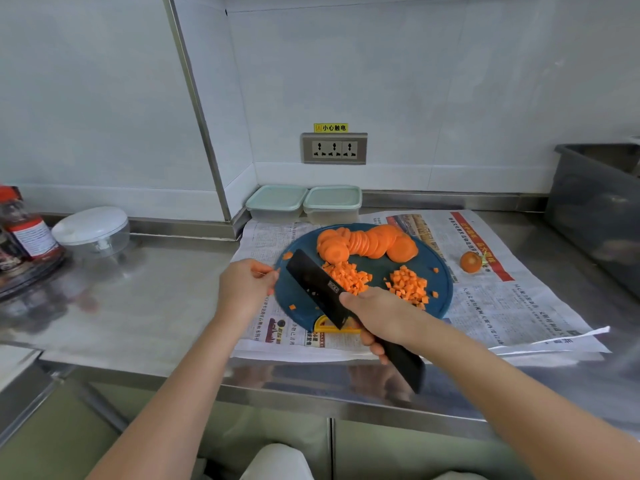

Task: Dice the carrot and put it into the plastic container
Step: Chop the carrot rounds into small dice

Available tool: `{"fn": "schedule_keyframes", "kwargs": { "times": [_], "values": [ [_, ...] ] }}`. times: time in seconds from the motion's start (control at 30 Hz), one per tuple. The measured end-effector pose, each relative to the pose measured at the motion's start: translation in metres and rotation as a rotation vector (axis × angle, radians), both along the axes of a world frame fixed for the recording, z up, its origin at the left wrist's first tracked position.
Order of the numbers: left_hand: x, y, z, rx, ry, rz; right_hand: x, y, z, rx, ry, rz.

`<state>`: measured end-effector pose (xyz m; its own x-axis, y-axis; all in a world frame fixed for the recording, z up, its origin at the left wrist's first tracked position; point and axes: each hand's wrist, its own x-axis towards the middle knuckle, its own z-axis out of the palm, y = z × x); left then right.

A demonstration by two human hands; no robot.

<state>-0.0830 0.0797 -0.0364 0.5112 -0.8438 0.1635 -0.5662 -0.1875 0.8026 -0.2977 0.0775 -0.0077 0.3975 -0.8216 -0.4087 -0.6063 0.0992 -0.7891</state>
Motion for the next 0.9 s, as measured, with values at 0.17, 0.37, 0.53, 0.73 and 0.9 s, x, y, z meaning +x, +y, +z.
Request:
{"fn": "schedule_keyframes", "kwargs": {
  "times": [0.17,0.37,0.53,0.73,0.9],
  "values": [
    [0.015,0.007,0.001,-0.055,0.16,0.026,0.014,0.011,-0.007,0.084,-0.024,0.074],
    [0.006,0.007,-0.002,0.09,0.234,-0.116,0.01,0.001,-0.011,-0.043,0.032,0.009],
    [-0.008,0.004,-0.007,0.173,0.161,-0.166,0.002,-0.006,-0.002,-0.169,0.088,-0.033],
    [-0.01,0.001,-0.003,0.233,0.019,-0.157,0.01,0.0,0.002,-0.231,0.151,0.095],
    [-0.011,0.003,-0.002,0.21,-0.065,-0.189,0.021,-0.005,-0.001,-0.418,0.403,0.248]
  ]
}}
